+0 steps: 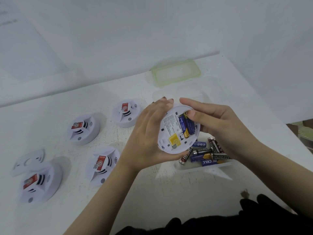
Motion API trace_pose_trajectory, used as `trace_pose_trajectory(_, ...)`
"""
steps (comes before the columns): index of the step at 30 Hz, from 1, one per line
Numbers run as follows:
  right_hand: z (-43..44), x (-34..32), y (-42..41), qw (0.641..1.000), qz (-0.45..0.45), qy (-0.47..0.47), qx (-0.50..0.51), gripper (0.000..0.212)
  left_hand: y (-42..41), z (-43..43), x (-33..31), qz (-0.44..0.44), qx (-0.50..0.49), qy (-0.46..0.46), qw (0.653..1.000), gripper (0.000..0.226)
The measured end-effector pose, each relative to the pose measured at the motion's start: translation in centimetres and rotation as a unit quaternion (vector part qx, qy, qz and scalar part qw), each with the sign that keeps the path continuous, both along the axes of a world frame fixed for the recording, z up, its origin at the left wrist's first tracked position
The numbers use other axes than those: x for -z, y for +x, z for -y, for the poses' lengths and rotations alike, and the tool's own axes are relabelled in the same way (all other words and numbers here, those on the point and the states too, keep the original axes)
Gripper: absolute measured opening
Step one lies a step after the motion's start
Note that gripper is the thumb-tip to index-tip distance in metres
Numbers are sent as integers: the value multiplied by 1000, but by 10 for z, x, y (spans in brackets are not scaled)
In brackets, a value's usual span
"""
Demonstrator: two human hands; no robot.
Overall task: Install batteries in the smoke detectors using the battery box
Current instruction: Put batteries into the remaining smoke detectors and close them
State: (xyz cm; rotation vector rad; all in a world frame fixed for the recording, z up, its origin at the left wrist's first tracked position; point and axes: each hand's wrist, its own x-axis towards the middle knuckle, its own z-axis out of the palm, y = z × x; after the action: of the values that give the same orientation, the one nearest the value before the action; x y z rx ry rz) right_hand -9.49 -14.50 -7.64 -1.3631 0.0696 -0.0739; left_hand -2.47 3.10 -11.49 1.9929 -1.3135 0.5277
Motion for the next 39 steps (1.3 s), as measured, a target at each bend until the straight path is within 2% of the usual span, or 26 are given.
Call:
trace_pose_trajectory(5, -3, -1, -2, 1000, 6, 1, 22, 26, -1, 1, 0, -14, 7, -5, 1000, 85)
trace_pose_trajectory(11, -7, -5, -5, 999, 32, -13, 38, 26, -3, 2, -2, -30, 9, -19, 999, 87)
trace_pose_trajectory(18, -15, -4, -6, 988, 88, -84, 99, 29, -7, 6, 0, -42, 2, -48, 998, 89)
trace_pose_trajectory(25, -16, -10, -3, 997, 56, -45, 6, 32, -7, -6, -5, -108, -2, -63, 992, 95)
trace_pose_trajectory(35, -47, -15, 5, 998, 52, -44, 8, 31, -7, -43, -2, -170, -29, -92, 981, 101)
trace_pose_trajectory(39, -77, -13, 10, 999, 45, -28, -2, 31, -5, -77, -7, -179, -48, -76, 980, 104)
